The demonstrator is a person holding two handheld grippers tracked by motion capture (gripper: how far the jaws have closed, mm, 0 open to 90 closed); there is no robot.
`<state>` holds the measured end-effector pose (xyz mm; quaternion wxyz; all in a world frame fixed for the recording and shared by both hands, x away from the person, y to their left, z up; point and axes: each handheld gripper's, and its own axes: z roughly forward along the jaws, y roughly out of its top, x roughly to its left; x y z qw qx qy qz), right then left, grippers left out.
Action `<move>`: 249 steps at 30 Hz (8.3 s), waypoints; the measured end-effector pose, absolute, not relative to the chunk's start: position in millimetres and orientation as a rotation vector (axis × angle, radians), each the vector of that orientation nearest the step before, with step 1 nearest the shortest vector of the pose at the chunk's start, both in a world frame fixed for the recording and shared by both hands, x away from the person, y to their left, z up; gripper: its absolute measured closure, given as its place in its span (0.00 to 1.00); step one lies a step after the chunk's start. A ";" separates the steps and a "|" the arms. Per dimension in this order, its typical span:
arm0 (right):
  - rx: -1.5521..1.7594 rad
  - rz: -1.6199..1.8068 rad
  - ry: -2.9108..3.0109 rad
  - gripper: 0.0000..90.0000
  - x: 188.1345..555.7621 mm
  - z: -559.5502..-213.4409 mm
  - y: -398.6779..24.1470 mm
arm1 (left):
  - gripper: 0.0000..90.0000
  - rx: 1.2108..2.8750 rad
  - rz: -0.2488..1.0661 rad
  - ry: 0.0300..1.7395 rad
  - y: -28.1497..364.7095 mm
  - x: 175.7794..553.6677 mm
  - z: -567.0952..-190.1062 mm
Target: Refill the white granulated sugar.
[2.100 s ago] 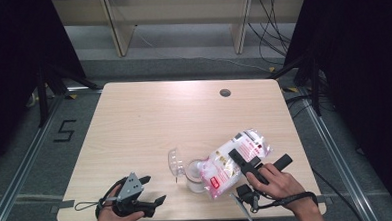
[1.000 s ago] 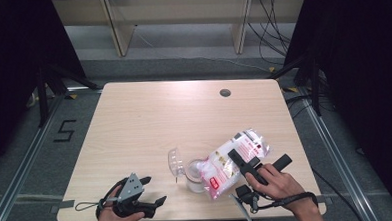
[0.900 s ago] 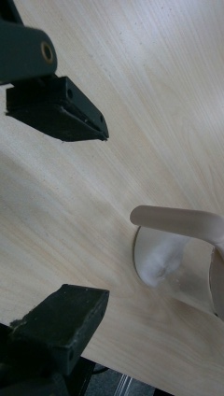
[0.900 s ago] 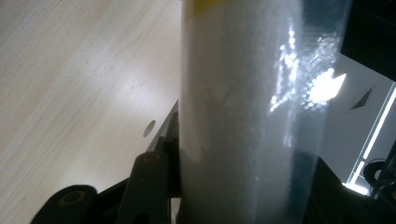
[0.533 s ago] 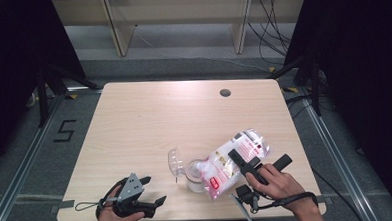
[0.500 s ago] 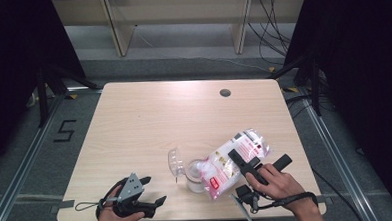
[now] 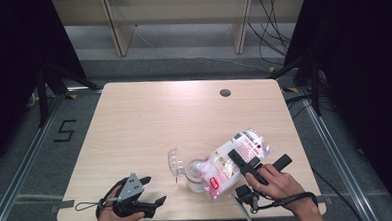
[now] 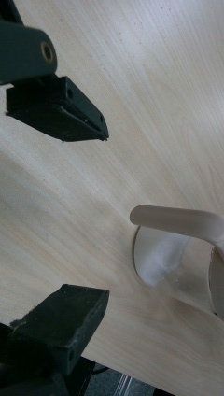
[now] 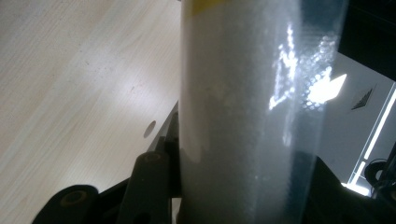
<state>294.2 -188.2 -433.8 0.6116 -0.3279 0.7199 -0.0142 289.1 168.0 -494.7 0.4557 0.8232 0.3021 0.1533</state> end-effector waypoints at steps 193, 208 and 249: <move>-0.740 -0.026 1.694 0.79 294.0 -431.1 -192.6 | 0.21 2.029 0.381 0.742 168.2 289.1 -494.3; -0.742 -0.022 1.681 0.79 293.7 -429.8 -192.9 | 0.21 2.029 0.382 0.742 168.2 289.1 -494.2; -0.736 -0.035 1.691 0.79 293.3 -427.1 -193.9 | 0.21 2.030 0.384 0.742 168.5 289.3 -494.0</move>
